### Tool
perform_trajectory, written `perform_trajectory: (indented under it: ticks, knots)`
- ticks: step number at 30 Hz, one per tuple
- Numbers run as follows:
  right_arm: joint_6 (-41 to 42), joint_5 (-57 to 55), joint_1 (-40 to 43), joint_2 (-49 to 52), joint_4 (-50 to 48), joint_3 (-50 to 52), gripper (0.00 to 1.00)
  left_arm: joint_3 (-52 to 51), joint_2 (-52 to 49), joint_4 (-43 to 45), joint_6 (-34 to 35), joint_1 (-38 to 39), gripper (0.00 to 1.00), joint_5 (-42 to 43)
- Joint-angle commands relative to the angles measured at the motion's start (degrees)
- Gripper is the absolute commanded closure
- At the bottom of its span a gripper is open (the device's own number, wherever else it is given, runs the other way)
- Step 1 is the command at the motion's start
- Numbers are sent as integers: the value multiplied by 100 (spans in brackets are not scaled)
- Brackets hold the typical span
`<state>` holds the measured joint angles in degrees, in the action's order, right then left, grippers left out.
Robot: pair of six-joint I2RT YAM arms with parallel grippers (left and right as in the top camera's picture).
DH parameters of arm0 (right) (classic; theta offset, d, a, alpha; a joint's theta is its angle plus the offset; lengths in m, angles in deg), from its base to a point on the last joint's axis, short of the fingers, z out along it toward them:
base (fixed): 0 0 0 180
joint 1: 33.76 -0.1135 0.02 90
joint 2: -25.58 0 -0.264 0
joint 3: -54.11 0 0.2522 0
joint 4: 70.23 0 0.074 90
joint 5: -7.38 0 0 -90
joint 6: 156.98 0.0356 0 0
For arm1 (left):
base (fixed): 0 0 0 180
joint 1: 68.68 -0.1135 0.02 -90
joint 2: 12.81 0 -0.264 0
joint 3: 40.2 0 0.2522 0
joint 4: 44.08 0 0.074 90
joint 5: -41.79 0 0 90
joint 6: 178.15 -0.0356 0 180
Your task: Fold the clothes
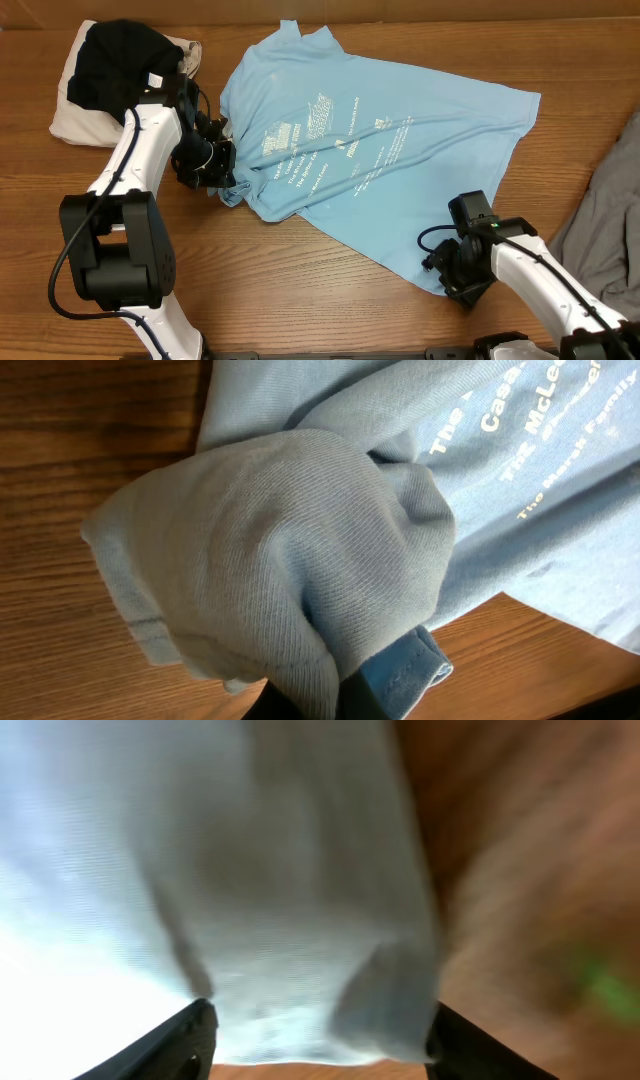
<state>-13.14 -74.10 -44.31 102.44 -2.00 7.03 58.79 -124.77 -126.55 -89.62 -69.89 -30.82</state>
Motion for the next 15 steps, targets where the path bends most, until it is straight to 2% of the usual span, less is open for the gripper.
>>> perform_trajectory:
  ticks: [1, 3, 8, 10, 15]
  knots:
    - [-2, -271, -33, 44, 81, -76, 38, 129, 164, 24, -72, 7, 96, 0]
    - [0, -315, -33, 44, 109, -76, 49, 129, 164, 39, -72, 7, 96, 0]
    - [-28, -337, -33, 42, 70, -76, 87, 129, 164, 46, -74, 7, 96, -2]
    - [-173, -334, -33, 42, 26, -76, 96, 129, 164, 74, -72, 7, 96, 0]
    - [-382, -339, -4, 22, 173, -369, 96, 404, 164, -42, -70, -33, 96, 2]
